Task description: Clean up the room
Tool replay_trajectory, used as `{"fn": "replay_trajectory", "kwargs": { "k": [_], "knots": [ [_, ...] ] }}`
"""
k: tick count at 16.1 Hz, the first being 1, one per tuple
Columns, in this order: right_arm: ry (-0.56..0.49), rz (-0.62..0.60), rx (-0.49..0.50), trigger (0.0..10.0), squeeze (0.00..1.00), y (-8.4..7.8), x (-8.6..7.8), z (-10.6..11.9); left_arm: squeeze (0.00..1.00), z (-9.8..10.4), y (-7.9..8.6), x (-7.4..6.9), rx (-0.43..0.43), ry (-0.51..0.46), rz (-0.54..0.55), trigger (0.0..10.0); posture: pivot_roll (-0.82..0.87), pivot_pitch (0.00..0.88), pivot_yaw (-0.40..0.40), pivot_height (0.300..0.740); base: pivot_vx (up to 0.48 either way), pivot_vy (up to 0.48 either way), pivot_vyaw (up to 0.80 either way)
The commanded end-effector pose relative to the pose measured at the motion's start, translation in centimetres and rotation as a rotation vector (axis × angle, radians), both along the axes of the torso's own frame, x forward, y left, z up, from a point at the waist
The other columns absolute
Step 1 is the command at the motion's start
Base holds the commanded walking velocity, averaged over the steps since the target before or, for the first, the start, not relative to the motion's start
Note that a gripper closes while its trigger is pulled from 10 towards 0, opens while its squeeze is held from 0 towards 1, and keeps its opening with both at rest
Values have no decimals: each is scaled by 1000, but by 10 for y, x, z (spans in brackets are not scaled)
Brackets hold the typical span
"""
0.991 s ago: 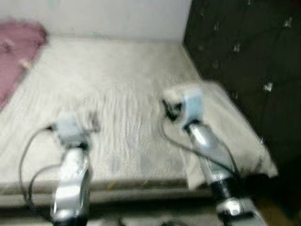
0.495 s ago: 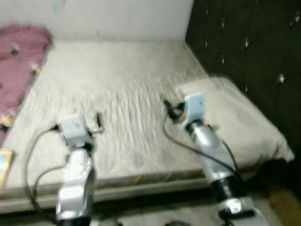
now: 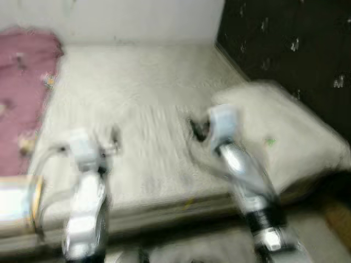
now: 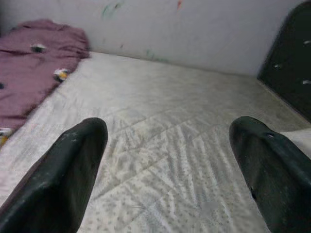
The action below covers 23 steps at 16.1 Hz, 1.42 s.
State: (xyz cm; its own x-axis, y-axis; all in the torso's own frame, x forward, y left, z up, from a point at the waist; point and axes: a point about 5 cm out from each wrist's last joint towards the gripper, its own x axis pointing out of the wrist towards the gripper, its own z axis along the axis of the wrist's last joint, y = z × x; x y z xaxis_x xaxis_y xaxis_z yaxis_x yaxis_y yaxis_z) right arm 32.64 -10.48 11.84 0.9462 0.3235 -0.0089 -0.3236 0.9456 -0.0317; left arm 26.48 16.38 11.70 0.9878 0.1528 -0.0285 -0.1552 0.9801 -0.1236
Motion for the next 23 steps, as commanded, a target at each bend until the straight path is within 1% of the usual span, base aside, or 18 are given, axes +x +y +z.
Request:
{"fn": "replay_trajectory", "kwargs": {
  "k": [1,2,4,13,23],
  "knots": [
    [-33,19,7,10000,0,6,2,9,0,4,4,0,7,-12,8,10000,-7,0,-56,740,0,476,0],
    [-31,18,5,10000,0,7,2,9,0,4,4,0,-2,-20,4,10000,-7,0,-56,740,0,476,0],
    [-30,18,3,10000,0,7,2,9,0,6,6,0,7,-34,22,10000,-7,0,-56,740,0,476,0],
    [-15,10,-4,10000,0,6,2,6,0,6,4,-1,-13,-26,7,10000,-7,0,-54,740,0,476,0],
    [-5,12,-14,10000,0,5,2,5,0,6,5,-1,-2,-27,25,10000,-8,0,-57,740,0,476,0]
  ]
}}
